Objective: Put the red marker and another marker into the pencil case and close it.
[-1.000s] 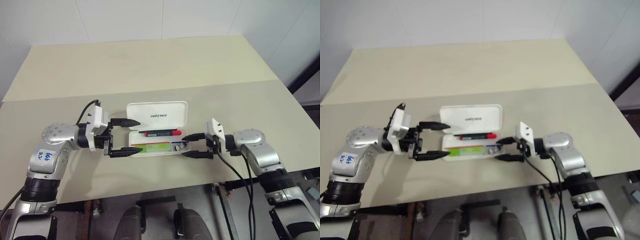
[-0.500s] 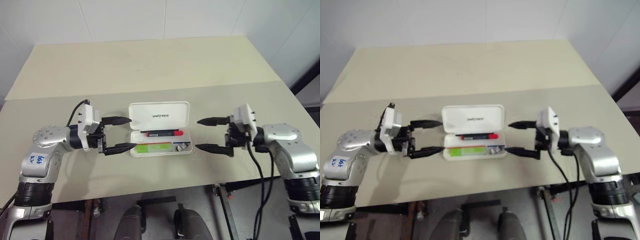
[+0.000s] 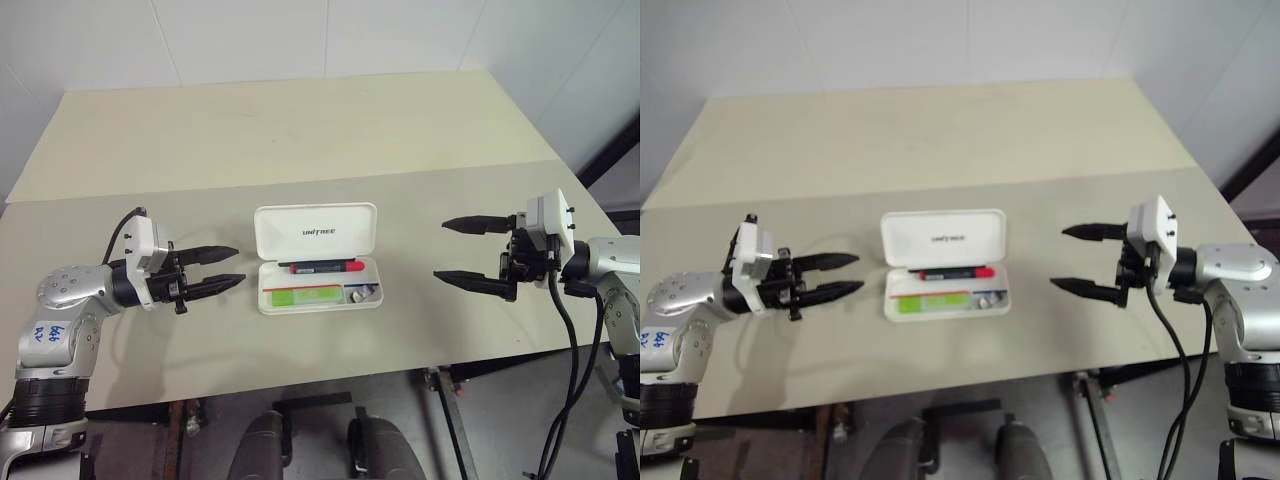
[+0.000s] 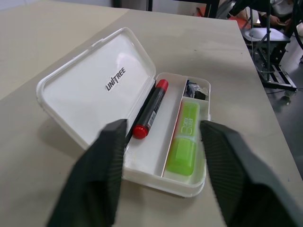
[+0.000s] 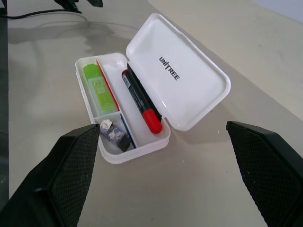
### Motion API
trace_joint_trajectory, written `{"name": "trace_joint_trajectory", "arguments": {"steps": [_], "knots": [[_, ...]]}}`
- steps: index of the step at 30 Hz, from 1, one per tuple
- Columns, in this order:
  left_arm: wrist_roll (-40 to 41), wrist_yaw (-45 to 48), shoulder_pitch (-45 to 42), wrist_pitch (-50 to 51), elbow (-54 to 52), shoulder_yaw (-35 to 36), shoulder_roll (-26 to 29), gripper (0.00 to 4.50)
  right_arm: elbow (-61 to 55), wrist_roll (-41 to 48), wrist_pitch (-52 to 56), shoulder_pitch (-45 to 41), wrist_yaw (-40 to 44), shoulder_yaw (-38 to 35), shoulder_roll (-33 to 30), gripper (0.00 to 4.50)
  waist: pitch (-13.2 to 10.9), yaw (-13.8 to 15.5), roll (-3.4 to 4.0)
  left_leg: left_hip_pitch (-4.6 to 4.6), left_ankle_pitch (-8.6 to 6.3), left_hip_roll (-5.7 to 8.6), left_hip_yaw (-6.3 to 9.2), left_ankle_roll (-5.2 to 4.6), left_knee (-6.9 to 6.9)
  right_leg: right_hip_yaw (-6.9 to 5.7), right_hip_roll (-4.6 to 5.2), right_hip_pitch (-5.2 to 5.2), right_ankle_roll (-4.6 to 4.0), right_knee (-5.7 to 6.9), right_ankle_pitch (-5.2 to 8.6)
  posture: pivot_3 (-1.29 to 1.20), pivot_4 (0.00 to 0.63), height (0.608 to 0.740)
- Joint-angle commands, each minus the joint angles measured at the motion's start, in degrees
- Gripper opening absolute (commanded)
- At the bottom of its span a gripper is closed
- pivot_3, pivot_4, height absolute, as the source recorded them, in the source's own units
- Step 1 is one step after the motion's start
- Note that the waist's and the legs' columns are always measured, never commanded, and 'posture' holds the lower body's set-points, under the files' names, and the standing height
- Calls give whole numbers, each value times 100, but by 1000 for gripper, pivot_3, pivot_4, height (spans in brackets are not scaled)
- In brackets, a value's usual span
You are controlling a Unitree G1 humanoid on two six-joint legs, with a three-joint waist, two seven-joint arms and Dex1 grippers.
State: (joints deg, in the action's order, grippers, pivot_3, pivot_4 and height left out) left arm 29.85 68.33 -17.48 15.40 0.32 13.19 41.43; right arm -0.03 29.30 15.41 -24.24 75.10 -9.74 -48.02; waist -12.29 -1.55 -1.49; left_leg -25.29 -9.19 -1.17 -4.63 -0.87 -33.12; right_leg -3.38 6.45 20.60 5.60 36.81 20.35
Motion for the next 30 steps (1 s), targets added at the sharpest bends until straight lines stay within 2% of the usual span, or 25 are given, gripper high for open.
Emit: {"name": "trace_joint_trajectory", "arguments": {"steps": [1,4,7,15,24,30], "knots": [[134,-33,-44,-184,41,206,-18,1081,-272,215,-3,-113,-83,-204,-14,4500,0,0,0,-1,0,0,0,0,0,0,0,0,0,0,0,0,150,740],[93,-114,-140,-285,262,220,-90,38,-485,426,208,-140,-140,-168,20,4500,0,1,0,-1,-1,0,0,-1,0,0,1,0,0,-3,0,0,150,740],[28,-227,-269,-424,512,204,-164,38,-592,662,420,-222,-305,-200,154,4500,0,-1,0,-1,-1,-1,1,-1,0,0,1,0,0,-1,0,0,150,740],[-207,-968,-757,-518,1221,139,-440,38,-678,629,336,-241,-349,47,422,4500,0,8,0,-2,-1,1,0,-2,-2,-5,1,-1,2,1,-1,0,150,740],[-1225,-2252,-1394,-809,2183,-332,-909,38,-789,515,212,-143,-472,92,561,4500,0,18,-1,-2,0,4,0,-5,-18,-9,1,-4,12,13,-6,0,150,740],[-1361,-2329,-1771,-950,2450,-570,-1337,38,-880,498,165,-68,-597,97,619,4500,0,30,-2,-4,1,4,0,-5,-21,-11,0,-4,14,13,-7,0,150,740]]}}
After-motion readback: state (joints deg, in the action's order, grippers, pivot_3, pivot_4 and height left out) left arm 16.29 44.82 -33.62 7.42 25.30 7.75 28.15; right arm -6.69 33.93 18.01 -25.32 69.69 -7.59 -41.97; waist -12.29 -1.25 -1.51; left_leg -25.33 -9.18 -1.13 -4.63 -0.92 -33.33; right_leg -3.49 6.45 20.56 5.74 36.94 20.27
